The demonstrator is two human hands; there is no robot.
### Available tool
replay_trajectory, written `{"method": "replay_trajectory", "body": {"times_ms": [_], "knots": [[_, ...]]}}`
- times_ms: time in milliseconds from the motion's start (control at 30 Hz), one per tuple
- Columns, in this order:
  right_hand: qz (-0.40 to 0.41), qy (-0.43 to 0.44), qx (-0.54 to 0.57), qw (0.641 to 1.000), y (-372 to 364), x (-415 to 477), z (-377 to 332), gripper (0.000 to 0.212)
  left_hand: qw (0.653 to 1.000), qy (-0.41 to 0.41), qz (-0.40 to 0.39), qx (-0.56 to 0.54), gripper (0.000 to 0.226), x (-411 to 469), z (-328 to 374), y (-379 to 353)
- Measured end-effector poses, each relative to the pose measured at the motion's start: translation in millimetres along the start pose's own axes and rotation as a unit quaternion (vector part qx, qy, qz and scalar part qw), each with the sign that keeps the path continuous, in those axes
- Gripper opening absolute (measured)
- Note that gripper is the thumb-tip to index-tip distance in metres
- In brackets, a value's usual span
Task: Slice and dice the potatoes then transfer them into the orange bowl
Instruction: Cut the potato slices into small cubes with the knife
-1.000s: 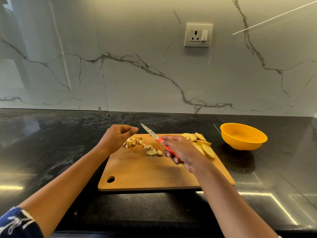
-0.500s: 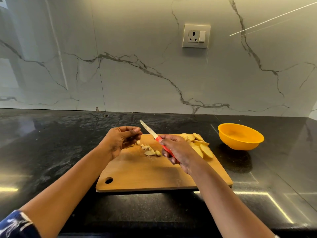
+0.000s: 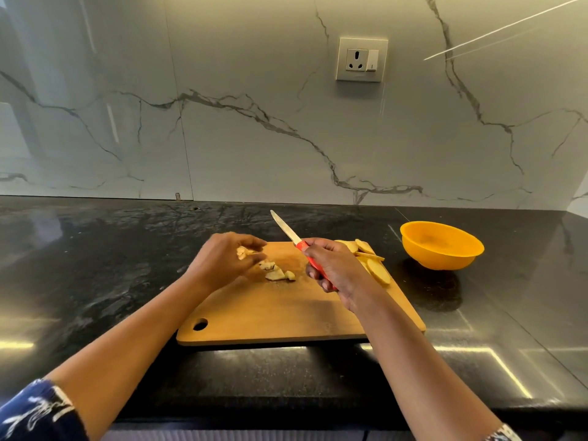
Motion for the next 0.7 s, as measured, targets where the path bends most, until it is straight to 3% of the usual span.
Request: {"method": "replay_trajectory", "body": {"times_ms": [133,267,367,500,633,700], "knots": [[0.005,-0.001,0.001,1.000,2,0,0,0.019,0.977,-0.154,-0.133,0.060,0.030,-4,48,-44],[0.010,-0.002,-0.004,1.000,3,1,1,0.020,0.971,-0.192,-0.082,0.118,0.022,3,45,-40],[0.005,-0.003,-0.012,1.000,0,1,2,0.015,0.974,-0.156,-0.041,0.160,0.020,8,25,-29],[0.007,-0.005,-0.015,1.000,0,2,2,0.021,0.986,-0.039,0.002,0.159,0.019,14,-12,-9],[0.013,-0.006,-0.014,1.000,2,1,2,0.024,0.995,0.099,-0.004,-0.011,0.021,11,-45,-3],[0.013,-0.005,-0.013,1.000,3,1,2,0.023,0.994,0.101,0.014,-0.045,0.024,11,-45,1]]}}
Point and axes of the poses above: each hand's wrist, its own x-axis towards the middle knuckle, its own y-axis out of the back of the hand, z = x × y, the point moved 9 cm from there along x, towards the middle knuckle
